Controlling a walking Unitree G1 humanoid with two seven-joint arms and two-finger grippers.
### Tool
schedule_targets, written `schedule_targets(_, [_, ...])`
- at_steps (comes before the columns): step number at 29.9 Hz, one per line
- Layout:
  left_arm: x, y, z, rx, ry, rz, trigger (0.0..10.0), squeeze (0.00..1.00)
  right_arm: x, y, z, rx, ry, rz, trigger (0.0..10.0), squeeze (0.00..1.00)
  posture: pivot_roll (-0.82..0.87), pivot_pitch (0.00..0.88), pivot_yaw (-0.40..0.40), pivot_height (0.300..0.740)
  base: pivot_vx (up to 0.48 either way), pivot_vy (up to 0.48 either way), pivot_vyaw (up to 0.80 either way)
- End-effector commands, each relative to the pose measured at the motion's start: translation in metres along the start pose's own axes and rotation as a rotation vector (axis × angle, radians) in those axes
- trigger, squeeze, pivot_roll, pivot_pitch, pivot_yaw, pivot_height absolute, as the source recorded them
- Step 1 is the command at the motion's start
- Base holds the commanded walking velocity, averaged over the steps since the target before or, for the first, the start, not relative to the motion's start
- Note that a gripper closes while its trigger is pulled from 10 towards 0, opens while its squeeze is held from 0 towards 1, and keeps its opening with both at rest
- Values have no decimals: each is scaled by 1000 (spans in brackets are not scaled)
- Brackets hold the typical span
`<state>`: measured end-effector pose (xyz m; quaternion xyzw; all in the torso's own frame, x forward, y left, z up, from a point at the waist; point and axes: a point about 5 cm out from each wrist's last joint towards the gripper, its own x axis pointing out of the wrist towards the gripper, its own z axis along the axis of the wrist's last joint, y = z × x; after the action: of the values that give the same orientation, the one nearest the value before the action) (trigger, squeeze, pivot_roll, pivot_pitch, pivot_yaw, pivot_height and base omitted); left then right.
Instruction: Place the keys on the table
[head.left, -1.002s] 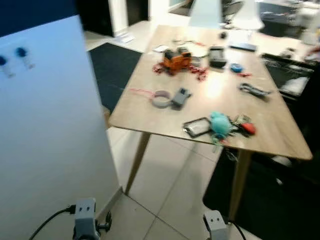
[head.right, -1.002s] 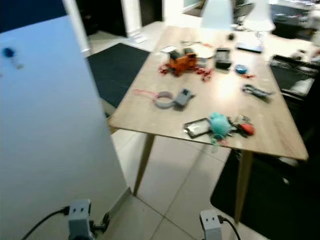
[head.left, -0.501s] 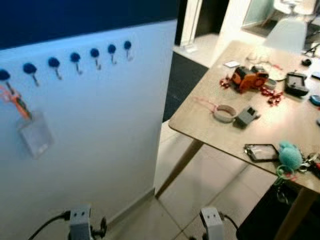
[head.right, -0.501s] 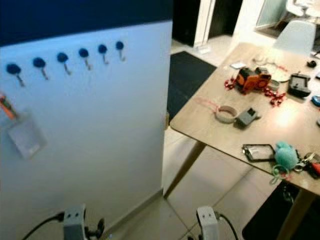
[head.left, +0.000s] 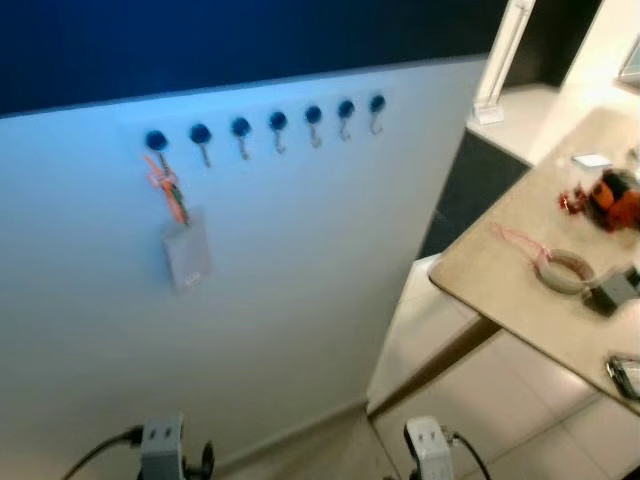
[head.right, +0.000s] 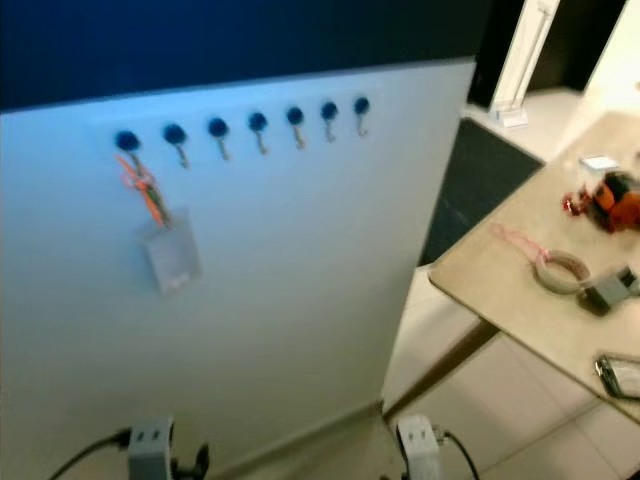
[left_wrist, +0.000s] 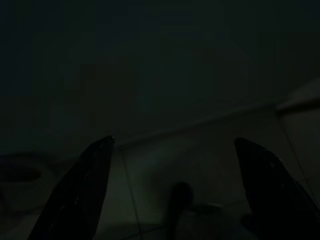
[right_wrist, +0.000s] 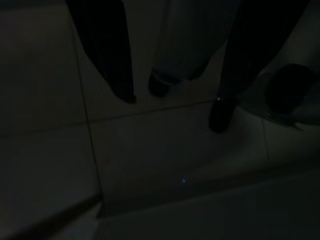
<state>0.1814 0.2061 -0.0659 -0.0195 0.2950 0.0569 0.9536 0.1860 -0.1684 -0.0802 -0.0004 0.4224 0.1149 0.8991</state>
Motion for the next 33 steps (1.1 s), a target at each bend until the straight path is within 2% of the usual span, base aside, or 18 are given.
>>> schedule_targets(1, [-1, 1, -3, 4, 15, 3, 10000, 0, -1, 1, -4, -5, 14, 2, 10000, 0, 76, 62, -45, 740, 0, 0, 800])
schedule_targets(27, [-1, 1, -1, 11, 4, 5, 10000, 0, 0, 4, -4, -24, 14, 12, 10000, 0, 78, 59, -42, 740, 0, 0, 800])
schedule_targets(30, [0, 1, 0, 12, 0, 3, 10000, 0, 0, 4, -4, -13, 6, 2, 10000, 0, 78, 60, -41, 740, 0, 0, 800])
schedule_targets(31, [0, 0, 1, 14, -2, -1, 10000, 0, 0, 2, -5, 44, 2, -31, 10000, 0, 77, 60, -39, 740, 0, 0, 0])
schedule_targets(33, [0, 0, 1, 15, -4, -2, 10000, 0, 0, 2, -5, 48, 1, -35, 10000, 0, 77, 62, -38, 740, 0, 0, 0])
